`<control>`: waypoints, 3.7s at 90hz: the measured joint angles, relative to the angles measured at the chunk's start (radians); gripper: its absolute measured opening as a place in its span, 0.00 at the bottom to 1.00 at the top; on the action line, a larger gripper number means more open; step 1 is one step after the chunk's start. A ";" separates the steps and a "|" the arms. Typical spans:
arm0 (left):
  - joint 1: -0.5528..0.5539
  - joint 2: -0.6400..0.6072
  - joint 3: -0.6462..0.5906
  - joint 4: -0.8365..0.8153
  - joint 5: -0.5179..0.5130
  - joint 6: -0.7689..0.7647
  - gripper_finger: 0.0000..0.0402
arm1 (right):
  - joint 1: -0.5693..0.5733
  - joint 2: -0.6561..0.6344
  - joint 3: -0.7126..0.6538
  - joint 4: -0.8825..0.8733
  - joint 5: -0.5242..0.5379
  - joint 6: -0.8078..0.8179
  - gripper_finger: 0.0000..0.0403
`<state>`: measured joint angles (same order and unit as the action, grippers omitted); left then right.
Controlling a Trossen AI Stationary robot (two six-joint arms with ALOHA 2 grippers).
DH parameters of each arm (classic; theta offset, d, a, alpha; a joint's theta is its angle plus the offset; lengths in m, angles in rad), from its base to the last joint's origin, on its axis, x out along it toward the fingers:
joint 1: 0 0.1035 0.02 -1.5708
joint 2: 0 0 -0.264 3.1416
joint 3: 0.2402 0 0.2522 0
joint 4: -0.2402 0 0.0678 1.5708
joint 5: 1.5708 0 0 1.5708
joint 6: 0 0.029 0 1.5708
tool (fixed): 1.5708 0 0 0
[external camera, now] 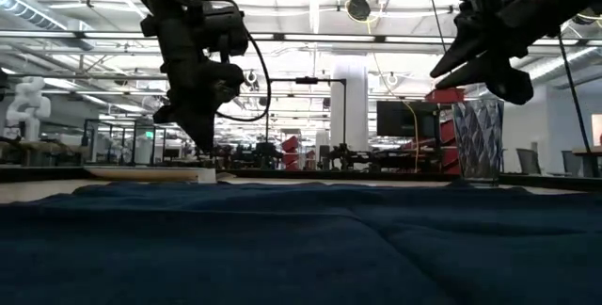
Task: Set table place
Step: Fold the dark blue napkin
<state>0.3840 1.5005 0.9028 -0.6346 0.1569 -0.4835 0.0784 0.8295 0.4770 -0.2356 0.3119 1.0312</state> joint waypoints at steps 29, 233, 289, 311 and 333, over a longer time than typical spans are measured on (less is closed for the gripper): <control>0.002 0.000 0.000 -0.050 -0.131 0.049 0.00 | -0.001 0.000 0.000 -0.002 0.066 0.023 0.20; -0.001 -0.047 0.063 -0.105 -0.027 0.045 0.00 | -0.014 0.001 0.000 -0.091 0.134 0.005 0.20; -0.053 -0.053 0.153 -0.058 -0.009 0.043 0.00 | -0.014 0.001 0.000 -0.089 0.136 0.008 0.20; -0.058 -0.053 0.153 -0.018 0.022 0.040 0.00 | -0.014 0.001 0.000 -0.089 0.137 0.009 0.20; -0.058 -0.053 0.153 0.053 0.055 0.017 0.00 | -0.014 0.001 0.000 -0.088 0.137 0.008 0.20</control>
<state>0.3264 1.4475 1.0561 -0.5817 0.2117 -0.4666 0.0643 0.8307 0.4774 -0.3237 0.4492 1.0393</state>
